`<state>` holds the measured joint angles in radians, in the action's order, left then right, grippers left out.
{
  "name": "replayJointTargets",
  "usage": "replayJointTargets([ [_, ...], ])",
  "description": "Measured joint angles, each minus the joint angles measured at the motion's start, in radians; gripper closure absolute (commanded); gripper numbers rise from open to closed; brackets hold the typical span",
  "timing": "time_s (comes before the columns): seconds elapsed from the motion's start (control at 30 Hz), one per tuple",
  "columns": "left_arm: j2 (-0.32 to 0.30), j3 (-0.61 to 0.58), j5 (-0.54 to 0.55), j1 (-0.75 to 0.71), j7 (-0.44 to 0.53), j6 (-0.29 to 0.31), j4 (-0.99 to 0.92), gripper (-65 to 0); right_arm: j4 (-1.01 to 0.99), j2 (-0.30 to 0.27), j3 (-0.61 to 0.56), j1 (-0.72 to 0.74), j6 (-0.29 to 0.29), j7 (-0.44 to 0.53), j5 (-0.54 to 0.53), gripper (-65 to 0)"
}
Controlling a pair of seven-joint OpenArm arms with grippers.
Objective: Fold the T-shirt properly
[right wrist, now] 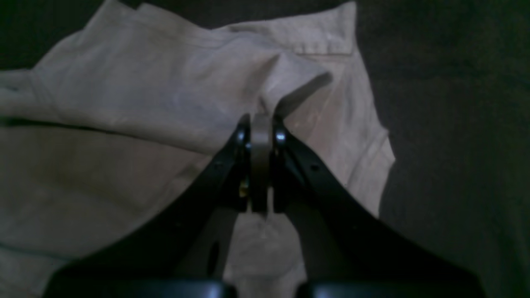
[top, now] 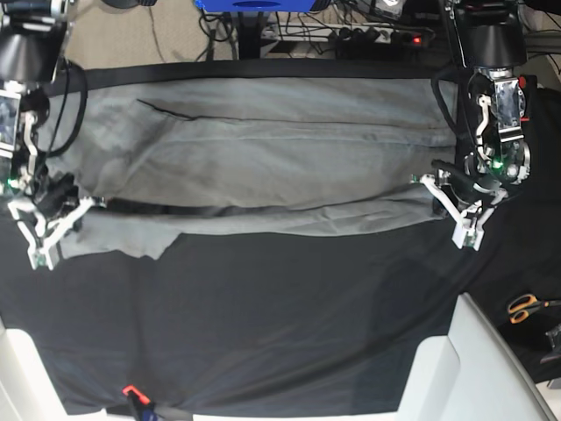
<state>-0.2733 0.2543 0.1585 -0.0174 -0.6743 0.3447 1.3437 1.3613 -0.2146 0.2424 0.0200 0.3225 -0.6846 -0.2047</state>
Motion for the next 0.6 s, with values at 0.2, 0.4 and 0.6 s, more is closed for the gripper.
replayJointTargets([
  [0.2, -0.001, -0.002, -0.001, -0.042, 0.000, 0.000, 0.010, 0.0, 0.090, 0.022, 0.002, -0.058, 0.005, -0.050, -0.001, 0.0],
  [0.4, -0.004, 0.000, -0.002, -0.092, 0.000, 0.000, 0.030, 0.0, 0.160, 0.050, 0.013, -0.120, 0.003, -0.072, -0.001, 0.0],
  [0.6, -0.004, 0.000, 0.002, -0.151, 0.002, 0.000, 0.108, 0.0, 0.216, 0.042, 0.057, -0.172, -0.002, -0.077, 0.004, 0.0],
])
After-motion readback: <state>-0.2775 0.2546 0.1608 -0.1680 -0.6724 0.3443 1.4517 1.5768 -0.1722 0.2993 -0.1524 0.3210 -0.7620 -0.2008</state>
